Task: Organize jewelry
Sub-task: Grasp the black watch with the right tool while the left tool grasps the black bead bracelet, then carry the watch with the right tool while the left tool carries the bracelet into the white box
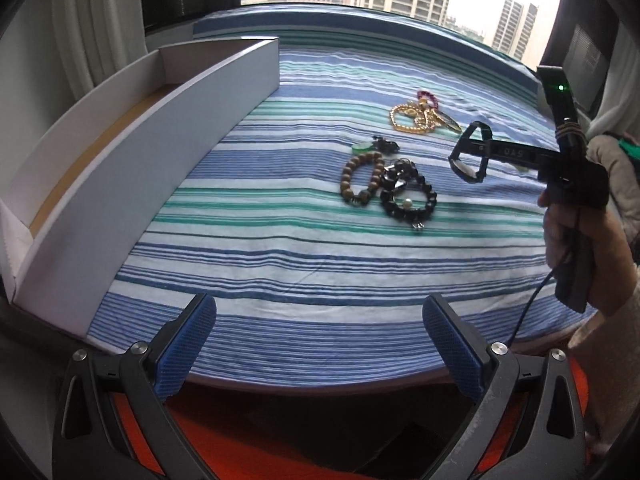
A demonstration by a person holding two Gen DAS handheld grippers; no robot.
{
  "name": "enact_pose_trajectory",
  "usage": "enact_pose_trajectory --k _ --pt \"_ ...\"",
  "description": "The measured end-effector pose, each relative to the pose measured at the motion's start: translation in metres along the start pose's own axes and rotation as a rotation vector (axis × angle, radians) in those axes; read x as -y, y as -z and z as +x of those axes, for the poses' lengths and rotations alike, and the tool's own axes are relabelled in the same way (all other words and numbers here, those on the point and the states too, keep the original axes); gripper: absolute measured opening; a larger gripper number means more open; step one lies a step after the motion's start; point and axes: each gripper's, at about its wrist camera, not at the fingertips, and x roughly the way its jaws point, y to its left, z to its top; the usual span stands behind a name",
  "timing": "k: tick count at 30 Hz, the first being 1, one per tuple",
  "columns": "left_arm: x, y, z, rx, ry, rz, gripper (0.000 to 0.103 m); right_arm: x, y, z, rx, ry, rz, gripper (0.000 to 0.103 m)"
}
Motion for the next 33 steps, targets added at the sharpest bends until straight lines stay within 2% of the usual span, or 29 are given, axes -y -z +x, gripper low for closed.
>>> enact_pose_trajectory --k 5,9,13,17,20,24,27,30,32,33 --pt "0.02 -0.033 0.019 0.017 0.04 0.042 0.102 0.017 0.024 -0.048 0.047 0.024 0.029 0.018" --pt "0.042 -0.06 0.023 0.015 0.139 0.056 0.102 0.032 0.055 -0.081 0.066 0.036 0.082 0.018" --pt "0.094 -0.086 0.025 0.008 0.246 0.126 0.102 0.059 0.09 -0.113 0.092 0.068 0.196 0.018" --pt "0.146 -0.117 0.043 -0.021 0.295 0.181 0.102 0.08 0.116 -0.135 0.095 0.1 0.262 0.018" --pt "0.148 -0.143 0.061 -0.043 0.271 0.175 0.102 0.085 0.126 -0.152 0.119 0.11 0.263 0.018" --pt "0.102 -0.161 0.087 -0.117 0.243 0.124 0.102 0.093 0.135 -0.168 0.148 0.104 0.265 0.018" --pt "0.078 -0.159 0.102 -0.162 0.197 0.153 0.096 0.097 0.139 -0.17 0.156 0.094 0.275 0.018" --pt "0.076 -0.138 0.124 -0.225 0.177 0.225 0.08 0.1 0.144 -0.166 0.147 0.076 0.285 0.018" --pt "0.08 -0.126 0.14 -0.255 0.145 0.27 0.064 0.099 0.145 -0.164 0.14 0.065 0.286 0.018" --pt "0.082 -0.122 0.146 -0.259 0.125 0.283 0.061 0.098 0.145 -0.163 0.141 0.062 0.283 0.018"
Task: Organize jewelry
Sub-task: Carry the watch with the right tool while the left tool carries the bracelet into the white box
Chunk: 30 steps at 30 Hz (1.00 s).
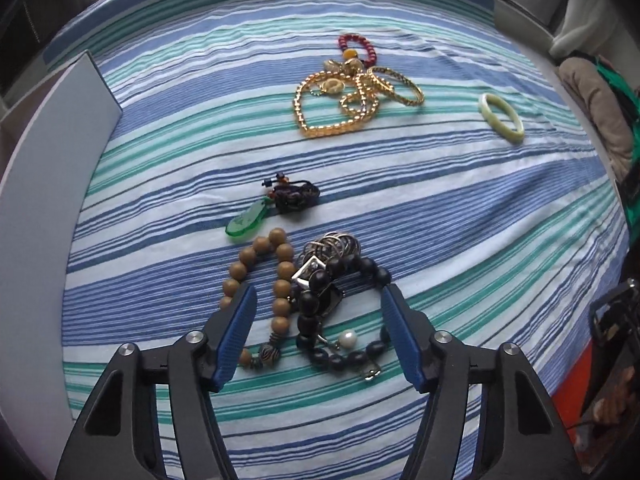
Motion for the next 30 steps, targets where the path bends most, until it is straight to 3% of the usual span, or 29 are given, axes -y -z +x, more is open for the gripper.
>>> enact_pose_trajectory --k 5,8,17,22,30 --pt "0.001 -0.002 0.011 0.037 -0.04 0.007 0.029 -0.01 0.004 -0.008 0.007 -0.003 -0.026 0.018" --pt "0.001 -0.005 0.0 0.062 -0.006 -0.003 0.009 -0.015 0.008 -0.01 0.001 0.008 -0.04 0.018" --pt "-0.007 0.005 -0.062 0.163 0.161 -0.118 0.009 -0.029 0.011 -0.011 -0.009 -0.005 -0.064 0.018" --pt "-0.015 0.016 -0.108 0.249 0.217 -0.162 0.009 -0.039 0.007 -0.009 -0.01 -0.013 -0.082 0.018" --pt "-0.074 0.035 -0.188 0.394 0.188 -0.269 0.009 -0.065 -0.001 -0.009 -0.002 -0.02 -0.133 0.018"
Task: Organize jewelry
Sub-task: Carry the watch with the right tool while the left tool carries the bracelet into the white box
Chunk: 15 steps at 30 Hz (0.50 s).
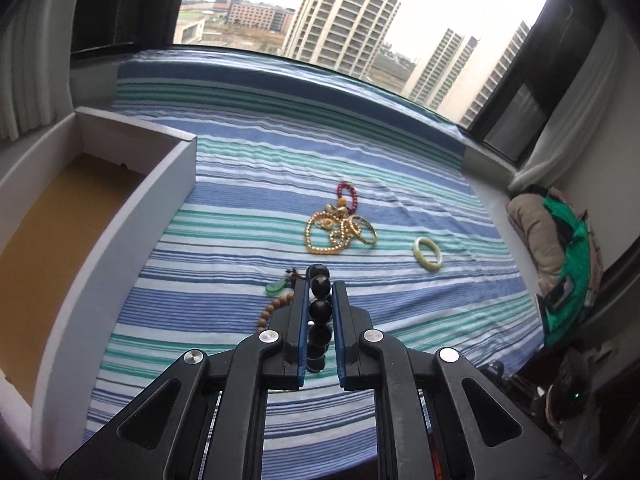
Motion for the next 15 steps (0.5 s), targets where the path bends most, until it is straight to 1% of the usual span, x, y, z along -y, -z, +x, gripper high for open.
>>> enact_pose_trajectory --k 4,7,11,15 --pt "-0.044 -0.012 -0.042 0.081 -0.088 -0.051 0.009 -0.019 -0.013 0.01 -0.014 -0.033 -0.042 0.018" --pt "-0.086 -0.016 -0.07 0.122 -0.153 -0.107 0.009 -0.043 -0.031 0.018 -0.016 -0.067 -0.104 0.018" --pt "-0.14 -0.018 -0.099 0.162 -0.237 -0.176 0.009 -0.089 -0.065 0.034 -0.025 -0.145 -0.197 0.018" --pt "-0.191 -0.018 -0.116 0.172 -0.307 -0.245 0.009 -0.146 -0.103 0.058 -0.037 -0.244 -0.275 0.018"
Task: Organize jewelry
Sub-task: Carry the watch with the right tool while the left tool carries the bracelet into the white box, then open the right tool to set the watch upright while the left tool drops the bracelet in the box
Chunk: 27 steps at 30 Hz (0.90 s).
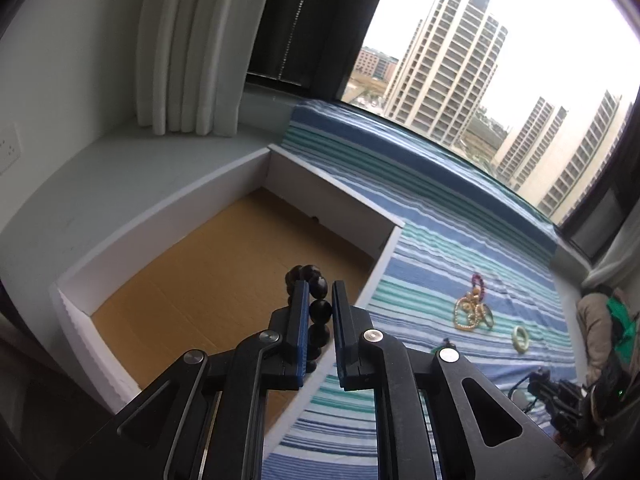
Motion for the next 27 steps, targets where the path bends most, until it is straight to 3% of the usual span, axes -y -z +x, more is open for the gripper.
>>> enact_pose_trajectory --k 8,12,15,20,25,27 --pt "-0.07 0.004 0.029 -0.051 -0.088 -0.087 0.009 -0.082 -0.108 0.083 0.007 -0.2 -0.069 0.018" --pt "-0.087 0.021 0.043 -0.086 -0.093 -0.099 0.009 -0.131 -0.142 0.139 -0.048 -0.291 -0.068 0.018" --pt "-0.093 0.031 0.059 -0.126 -0.111 -0.101 0.009 -0.165 -0.145 0.19 -0.127 -0.32 -0.074 0.018" --pt "-0.097 0.048 0.078 -0.168 -0.171 -0.077 0.009 -0.206 -0.13 0.265 -0.247 -0.277 -0.103 0.018" --pt "-0.097 0.063 0.081 -0.182 -0.227 -0.033 0.014 -0.216 -0.113 0.289 -0.271 -0.213 -0.123 0.019" --pt "-0.093 0.067 0.078 -0.174 -0.243 -0.008 0.04 -0.213 -0.111 0.285 -0.262 -0.194 -0.12 0.047"
